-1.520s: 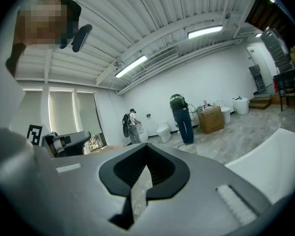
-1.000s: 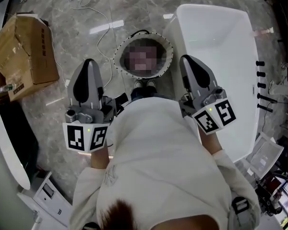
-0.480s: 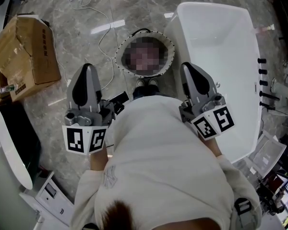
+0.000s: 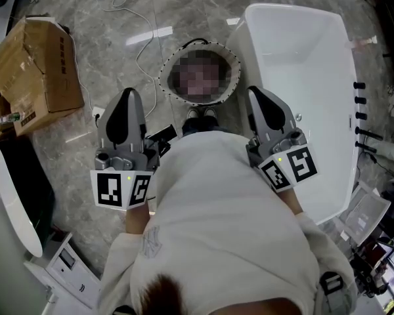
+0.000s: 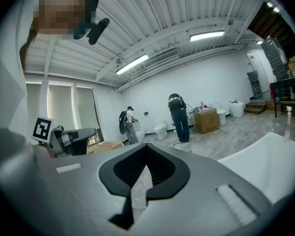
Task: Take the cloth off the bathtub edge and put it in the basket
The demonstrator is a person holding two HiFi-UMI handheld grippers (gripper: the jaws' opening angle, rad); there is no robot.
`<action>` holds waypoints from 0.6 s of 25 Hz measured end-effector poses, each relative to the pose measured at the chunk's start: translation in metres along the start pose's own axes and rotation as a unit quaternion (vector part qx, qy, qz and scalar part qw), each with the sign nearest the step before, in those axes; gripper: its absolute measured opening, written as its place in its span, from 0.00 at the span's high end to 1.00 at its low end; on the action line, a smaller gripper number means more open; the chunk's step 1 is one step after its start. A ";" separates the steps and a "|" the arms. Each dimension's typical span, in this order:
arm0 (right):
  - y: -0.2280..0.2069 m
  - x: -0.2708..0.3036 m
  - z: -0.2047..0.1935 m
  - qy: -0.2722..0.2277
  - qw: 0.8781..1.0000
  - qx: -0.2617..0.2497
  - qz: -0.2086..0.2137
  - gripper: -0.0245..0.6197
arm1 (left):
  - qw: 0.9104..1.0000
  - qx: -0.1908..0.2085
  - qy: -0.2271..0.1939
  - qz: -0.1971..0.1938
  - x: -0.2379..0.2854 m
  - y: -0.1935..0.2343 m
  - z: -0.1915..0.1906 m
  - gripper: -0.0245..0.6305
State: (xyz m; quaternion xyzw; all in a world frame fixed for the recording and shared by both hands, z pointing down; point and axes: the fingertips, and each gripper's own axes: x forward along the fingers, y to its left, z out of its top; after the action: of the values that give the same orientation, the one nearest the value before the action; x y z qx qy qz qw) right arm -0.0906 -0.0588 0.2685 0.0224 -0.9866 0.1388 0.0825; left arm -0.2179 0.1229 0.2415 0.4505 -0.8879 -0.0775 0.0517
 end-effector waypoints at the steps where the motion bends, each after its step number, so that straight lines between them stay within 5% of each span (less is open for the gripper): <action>1: 0.000 0.000 0.000 0.001 1.000 -0.001 0.000 0.96 | 1.000 0.000 0.001 0.000 0.000 0.000 0.000 0.89; 15: -0.009 -0.001 -0.001 0.005 1.000 -0.025 -0.019 0.96 | 1.000 -0.012 0.000 0.013 -0.002 0.007 0.000 0.89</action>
State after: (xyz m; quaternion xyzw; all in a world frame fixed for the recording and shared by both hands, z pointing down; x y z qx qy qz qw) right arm -0.0889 -0.0675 0.2716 0.0382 -0.9888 0.1129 0.0902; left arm -0.2218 0.1287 0.2427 0.4381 -0.8928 -0.0873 0.0579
